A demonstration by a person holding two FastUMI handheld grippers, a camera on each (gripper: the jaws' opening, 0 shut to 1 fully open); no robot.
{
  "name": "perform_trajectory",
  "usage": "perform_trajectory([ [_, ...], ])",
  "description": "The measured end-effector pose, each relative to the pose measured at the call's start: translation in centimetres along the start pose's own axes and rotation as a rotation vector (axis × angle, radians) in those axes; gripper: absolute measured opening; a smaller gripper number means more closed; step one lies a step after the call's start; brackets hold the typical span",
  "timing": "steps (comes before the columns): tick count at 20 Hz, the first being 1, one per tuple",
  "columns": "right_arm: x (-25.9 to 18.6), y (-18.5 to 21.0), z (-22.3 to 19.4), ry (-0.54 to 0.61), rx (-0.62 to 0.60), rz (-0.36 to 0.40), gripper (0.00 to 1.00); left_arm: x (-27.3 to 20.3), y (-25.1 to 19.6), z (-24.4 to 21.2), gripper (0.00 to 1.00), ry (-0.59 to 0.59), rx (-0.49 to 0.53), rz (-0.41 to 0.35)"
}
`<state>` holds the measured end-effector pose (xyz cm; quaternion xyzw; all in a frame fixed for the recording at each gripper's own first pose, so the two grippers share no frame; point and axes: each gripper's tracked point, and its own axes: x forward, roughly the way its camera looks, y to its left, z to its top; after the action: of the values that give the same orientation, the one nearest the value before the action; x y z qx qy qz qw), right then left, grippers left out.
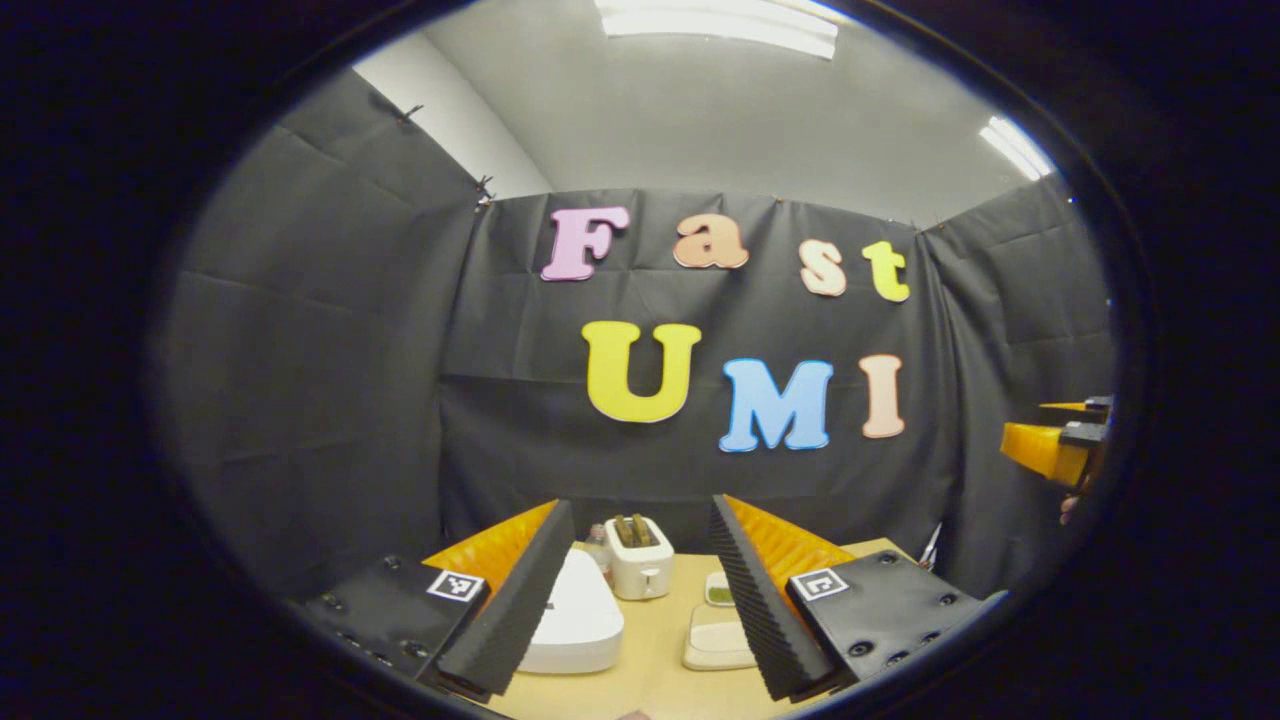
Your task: Close the left gripper, press the button to open the rice cooker; take a wooden spoon from the chopstick holder with the right hand, scoop a spoonful of rice and pour it into the rice cooker, then put the wooden spoon back into the chopstick holder.
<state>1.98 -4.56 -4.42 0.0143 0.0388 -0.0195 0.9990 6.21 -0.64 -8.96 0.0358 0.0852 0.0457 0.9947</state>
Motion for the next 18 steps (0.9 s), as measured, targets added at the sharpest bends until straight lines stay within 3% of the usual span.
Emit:
perform_trajectory([
  [5,2.5,-0.2,-0.1,-0.032,0.000,0.057,0.95,3.8,2.8,-4.6,0.48,0.078,0.077,0.158],
  [7,2.9,0.3,0.1,-0.034,-0.012,0.070,0.95,5.5,3.6,-7.0,0.14,0.117,0.097,0.171],
  [8,2.7,0.1,0.5,-0.039,-0.015,0.065,0.95,6.7,3.9,-8.6,0.10,0.151,0.095,0.165],
  [11,2.1,0.5,1.0,-0.036,0.010,0.036,0.95,9.2,7.4,-14.7,0.09,0.280,0.102,0.245],
  [14,1.0,1.7,0.8,-0.030,-0.024,0.026,0.95,12.3,9.8,-20.8,0.09,0.401,0.066,0.281],
  [18,-0.1,3.4,0.2,-0.006,-0.062,0.019,0.95,15.9,11.5,-25.5,0.09,0.499,0.115,0.299],
])
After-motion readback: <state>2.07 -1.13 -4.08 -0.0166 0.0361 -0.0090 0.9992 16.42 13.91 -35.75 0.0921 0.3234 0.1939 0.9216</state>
